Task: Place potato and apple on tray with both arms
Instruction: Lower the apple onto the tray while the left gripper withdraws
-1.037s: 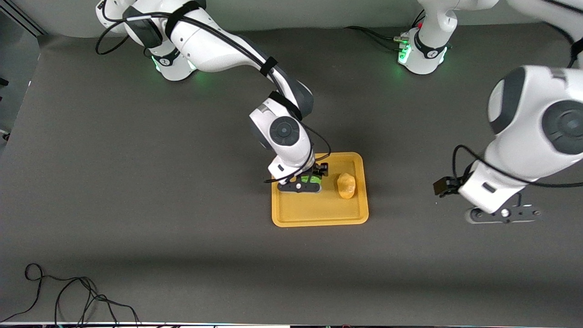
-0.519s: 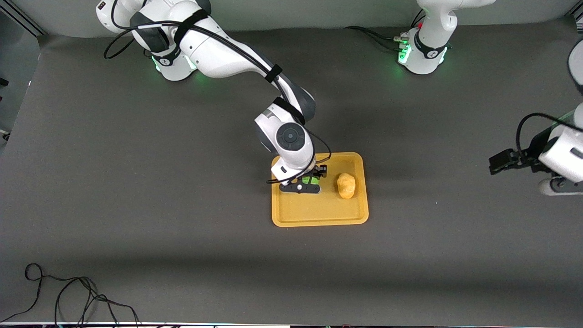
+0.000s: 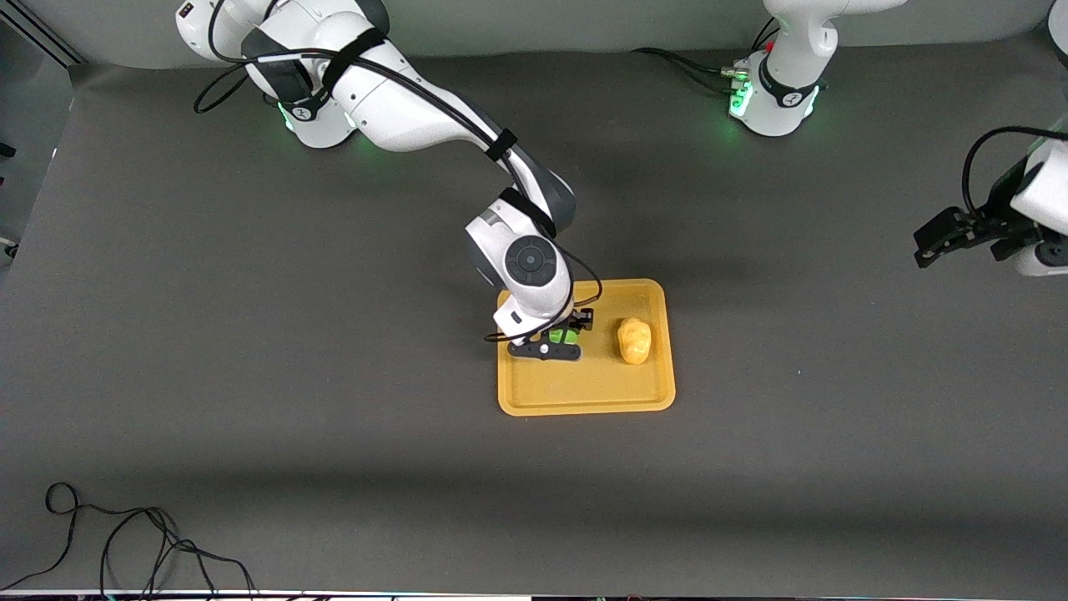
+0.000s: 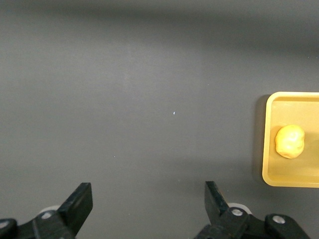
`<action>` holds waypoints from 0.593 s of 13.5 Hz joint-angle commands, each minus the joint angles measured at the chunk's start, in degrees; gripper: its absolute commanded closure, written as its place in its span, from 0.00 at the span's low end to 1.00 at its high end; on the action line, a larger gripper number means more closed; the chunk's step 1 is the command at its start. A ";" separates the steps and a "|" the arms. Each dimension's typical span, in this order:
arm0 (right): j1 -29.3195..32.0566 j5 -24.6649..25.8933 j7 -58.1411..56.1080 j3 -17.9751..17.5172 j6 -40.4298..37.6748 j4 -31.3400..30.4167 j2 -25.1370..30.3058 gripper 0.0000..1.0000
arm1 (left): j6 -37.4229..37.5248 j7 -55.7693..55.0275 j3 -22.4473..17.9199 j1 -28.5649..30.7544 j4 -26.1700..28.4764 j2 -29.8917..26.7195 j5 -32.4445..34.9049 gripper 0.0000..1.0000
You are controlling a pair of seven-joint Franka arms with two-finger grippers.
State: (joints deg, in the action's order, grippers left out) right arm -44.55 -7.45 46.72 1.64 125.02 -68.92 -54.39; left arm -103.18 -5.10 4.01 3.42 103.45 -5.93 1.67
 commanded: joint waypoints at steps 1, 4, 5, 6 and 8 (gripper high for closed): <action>0.17 1.38 1.53 -0.06 0.05 2.13 -1.25 0.57 | -0.81 0.97 0.47 0.89 3.08 -3.65 -0.09 0.00; 0.08 1.39 1.79 -0.06 0.05 2.04 -1.16 0.52 | 2.18 0.88 0.82 0.71 1.94 -3.48 0.52 0.00; 0.17 1.39 1.79 -0.06 -0.04 2.04 -1.16 0.45 | 3.23 1.05 0.82 0.71 1.85 -3.39 0.87 0.00; 0.17 1.39 1.79 -0.06 0.05 1.95 -1.16 0.34 | 4.37 2.19 0.82 0.80 1.41 -3.22 0.88 0.00; 0.34 1.39 1.79 0.03 -0.04 2.12 -1.16 0.16 | 6.23 6.32 0.82 0.80 -0.08 -2.78 0.88 0.00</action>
State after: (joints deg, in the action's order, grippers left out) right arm -44.45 -7.45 46.74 1.76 125.02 -68.88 -54.41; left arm -99.10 -2.16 4.32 3.58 104.46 -8.24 1.95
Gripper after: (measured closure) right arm 0.207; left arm 0.000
